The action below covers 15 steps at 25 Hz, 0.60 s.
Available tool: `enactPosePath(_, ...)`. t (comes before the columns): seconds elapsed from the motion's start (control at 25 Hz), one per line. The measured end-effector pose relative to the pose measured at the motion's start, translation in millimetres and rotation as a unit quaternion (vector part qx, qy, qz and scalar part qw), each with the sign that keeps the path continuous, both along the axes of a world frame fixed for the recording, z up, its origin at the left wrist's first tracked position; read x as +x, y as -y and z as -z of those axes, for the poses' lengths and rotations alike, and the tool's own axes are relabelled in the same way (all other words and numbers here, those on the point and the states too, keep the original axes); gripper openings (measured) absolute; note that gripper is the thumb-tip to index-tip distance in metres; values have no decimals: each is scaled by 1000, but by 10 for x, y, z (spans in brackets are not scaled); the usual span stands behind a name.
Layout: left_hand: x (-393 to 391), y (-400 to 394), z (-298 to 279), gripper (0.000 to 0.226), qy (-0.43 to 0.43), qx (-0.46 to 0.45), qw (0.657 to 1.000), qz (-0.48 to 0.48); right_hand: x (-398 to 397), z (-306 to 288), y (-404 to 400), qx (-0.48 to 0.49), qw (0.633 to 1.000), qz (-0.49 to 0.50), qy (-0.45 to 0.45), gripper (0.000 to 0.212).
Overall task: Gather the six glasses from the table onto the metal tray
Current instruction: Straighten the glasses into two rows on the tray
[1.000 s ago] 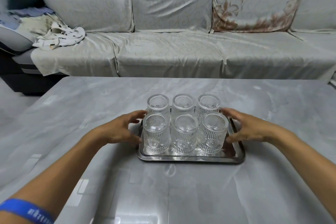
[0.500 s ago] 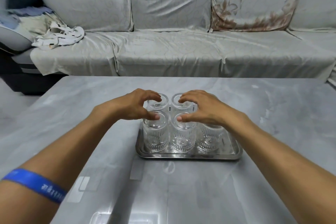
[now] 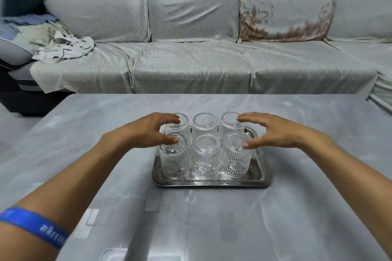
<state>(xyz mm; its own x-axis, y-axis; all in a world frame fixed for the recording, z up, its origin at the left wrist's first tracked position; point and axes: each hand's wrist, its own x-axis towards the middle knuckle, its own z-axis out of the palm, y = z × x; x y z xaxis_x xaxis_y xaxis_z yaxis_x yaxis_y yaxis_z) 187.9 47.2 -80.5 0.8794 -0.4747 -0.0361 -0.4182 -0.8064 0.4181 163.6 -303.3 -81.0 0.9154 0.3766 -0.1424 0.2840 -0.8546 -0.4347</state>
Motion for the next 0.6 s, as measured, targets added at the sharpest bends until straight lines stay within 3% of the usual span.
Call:
enactPosePath(0.16,-16,16,-8,64,-18,-1,1000,-6,9,42,-79,7,1000,2,28,86)
enactPosePath(0.24,-76,36,-26,60,-6,-15,1000,-16,-70,102,-74,22,996,25,86,81)
enactPosePath(0.32,-189,5,38,51,67,-99,988,-94,-293,334,-56,169,968,115,147,61)
enactPosePath(0.4,-390,-130,243,52,77,-236,940,-235,-553,620,-67,260,937,177,152,45)
enactPosePath(0.44,-515,-193,368,57,31,-263,925,-272,-634,741,-78,237,947,175,128,47)
enactPosePath(0.52,-741,-257,649,63,-68,-203,942,-258,-700,887,-112,151,972,160,80,55)
enactPosePath(0.6,-818,-268,854,55,-61,-176,955,-233,-660,916,-140,138,971,177,83,53)
